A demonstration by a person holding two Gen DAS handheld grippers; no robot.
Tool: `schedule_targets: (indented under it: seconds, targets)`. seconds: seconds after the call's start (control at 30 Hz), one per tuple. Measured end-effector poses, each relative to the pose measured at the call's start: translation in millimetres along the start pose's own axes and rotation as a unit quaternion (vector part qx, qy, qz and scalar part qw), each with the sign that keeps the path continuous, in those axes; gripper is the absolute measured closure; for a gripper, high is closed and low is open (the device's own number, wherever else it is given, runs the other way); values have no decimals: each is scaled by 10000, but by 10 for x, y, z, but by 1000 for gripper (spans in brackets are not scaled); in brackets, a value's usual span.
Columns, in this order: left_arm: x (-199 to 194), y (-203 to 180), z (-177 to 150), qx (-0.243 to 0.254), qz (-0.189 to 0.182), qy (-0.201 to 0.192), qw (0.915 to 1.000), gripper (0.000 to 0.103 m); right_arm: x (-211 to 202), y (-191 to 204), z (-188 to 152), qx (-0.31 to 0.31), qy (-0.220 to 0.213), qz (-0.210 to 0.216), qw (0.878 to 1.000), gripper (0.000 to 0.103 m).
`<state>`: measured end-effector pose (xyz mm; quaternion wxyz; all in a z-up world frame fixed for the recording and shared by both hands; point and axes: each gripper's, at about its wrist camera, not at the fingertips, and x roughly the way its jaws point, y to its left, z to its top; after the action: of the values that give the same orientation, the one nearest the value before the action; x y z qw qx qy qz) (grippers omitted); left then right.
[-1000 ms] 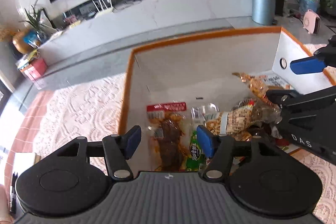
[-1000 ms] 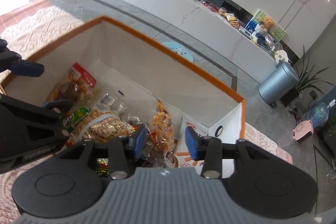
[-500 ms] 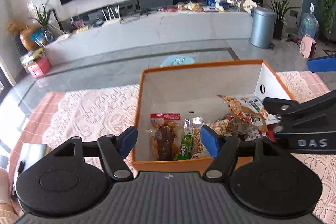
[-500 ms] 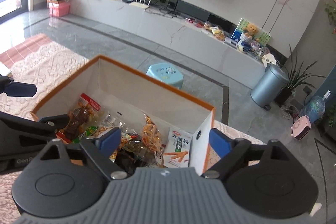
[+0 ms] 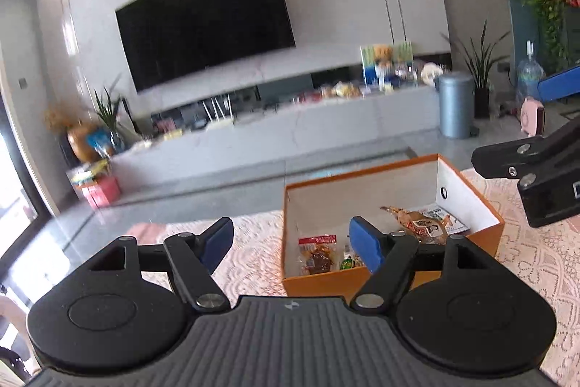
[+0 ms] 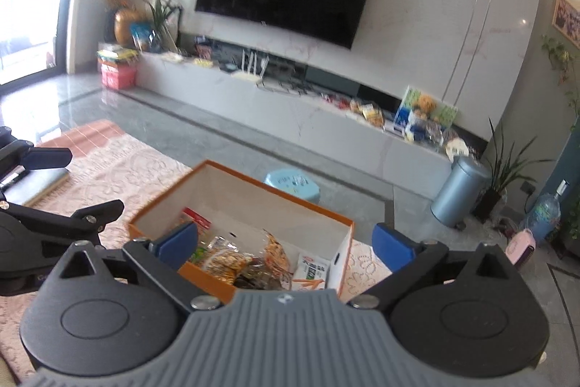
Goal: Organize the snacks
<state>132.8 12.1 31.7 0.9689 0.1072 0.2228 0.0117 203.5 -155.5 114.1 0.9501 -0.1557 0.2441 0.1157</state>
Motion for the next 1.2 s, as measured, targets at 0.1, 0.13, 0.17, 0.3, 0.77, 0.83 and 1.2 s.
schedule_targets:
  seconds: [0.1,0.13,0.17,0.3,0.77,0.83,1.2]
  targets:
    - [-149,28,-85,-29,18,-138,9999,15,-224,73,-121,89,-158,53,9998,4]
    - [-183,38,-125,-39,46,-161,9999,15,-292,109,-169,92,-232,57,9997,4]
    - [-195,48,-151,-62,81,-163,9998,15,-343,124,-201,95,-296,51,9995,4]
    - [-264,93,-225,-223,225,-90,9995,14,-548,224,-401,319,-633,23,9975,4]
    - [-184,67,-706,-358,276,333,9984,12,-451,561,-1140,1685,-656,-510,9822,4]
    - [-116,69,-759,-366,280,485,9978,12,-332,593,-1174,1712,-480,-476,9829,4]
    - [127,66,-910,-580,223,791,9949,12,119,619,-1316,1467,112,-519,9878,4]
